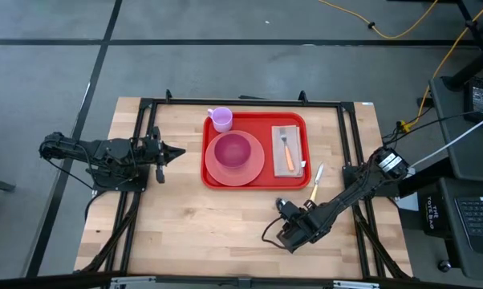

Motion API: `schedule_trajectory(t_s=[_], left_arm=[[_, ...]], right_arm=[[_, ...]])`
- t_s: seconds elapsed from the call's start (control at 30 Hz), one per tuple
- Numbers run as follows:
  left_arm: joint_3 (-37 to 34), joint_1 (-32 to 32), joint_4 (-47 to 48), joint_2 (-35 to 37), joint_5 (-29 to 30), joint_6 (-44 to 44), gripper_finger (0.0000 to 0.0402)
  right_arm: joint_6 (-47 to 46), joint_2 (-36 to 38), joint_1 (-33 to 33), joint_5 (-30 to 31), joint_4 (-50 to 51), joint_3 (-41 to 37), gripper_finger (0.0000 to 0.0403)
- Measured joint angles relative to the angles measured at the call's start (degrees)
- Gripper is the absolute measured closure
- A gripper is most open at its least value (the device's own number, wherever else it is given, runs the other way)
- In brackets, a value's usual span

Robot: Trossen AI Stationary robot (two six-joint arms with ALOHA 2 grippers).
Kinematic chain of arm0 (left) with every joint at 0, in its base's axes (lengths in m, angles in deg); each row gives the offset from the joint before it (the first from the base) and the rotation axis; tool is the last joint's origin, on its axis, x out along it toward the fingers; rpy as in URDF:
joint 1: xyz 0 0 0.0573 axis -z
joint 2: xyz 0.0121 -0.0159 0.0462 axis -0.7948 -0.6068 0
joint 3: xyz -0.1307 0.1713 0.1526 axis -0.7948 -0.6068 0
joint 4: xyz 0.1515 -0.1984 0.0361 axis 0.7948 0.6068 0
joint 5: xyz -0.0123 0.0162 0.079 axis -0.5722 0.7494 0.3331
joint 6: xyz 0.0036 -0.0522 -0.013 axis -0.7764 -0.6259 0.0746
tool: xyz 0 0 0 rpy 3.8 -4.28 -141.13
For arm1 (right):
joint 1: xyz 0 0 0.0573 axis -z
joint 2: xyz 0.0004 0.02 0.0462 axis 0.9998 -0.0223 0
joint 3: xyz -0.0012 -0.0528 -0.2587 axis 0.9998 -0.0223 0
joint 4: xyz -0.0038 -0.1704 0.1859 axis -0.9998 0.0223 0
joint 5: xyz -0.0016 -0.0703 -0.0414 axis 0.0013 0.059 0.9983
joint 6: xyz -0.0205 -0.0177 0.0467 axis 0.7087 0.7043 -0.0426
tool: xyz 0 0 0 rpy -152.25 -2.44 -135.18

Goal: Set up tray
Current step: Put the blue spoon on the brown table napkin to the left of the orange fork

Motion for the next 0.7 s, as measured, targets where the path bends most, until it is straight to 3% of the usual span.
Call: schedule_trajectory(t_s=[0.7], left_arm=[[0.0,0.01,1.41,0.0,0.0,-0.57,0.0394]], right_arm=[[0.02,-3.48,0.37,-2.71,-0.94,0.18,0.0236]])
